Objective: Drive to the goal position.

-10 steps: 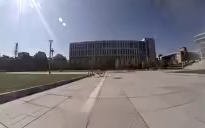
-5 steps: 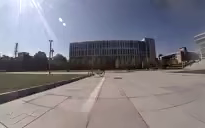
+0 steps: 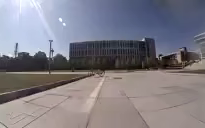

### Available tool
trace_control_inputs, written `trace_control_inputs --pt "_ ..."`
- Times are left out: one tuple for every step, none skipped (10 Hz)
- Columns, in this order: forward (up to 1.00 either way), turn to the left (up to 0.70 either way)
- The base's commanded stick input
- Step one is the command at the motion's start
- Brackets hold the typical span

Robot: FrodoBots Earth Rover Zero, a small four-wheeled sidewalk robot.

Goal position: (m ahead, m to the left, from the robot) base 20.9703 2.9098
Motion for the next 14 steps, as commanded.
trace_control_inputs --pt "0.06 0.0" --pt "0.06 0.0" --pt "0.06 0.0" --pt "0.06 0.0" --pt "0.06 0.0" --pt "0.06 0.0" --pt "0.06 0.0" --pt "0.06 0.0" --pt "0.06 0.0" --pt "0.06 0.0" --pt "0.06 0.0" --pt "0.06 0.0" --pt "0.06 0.0" --pt "0.06 0.0"
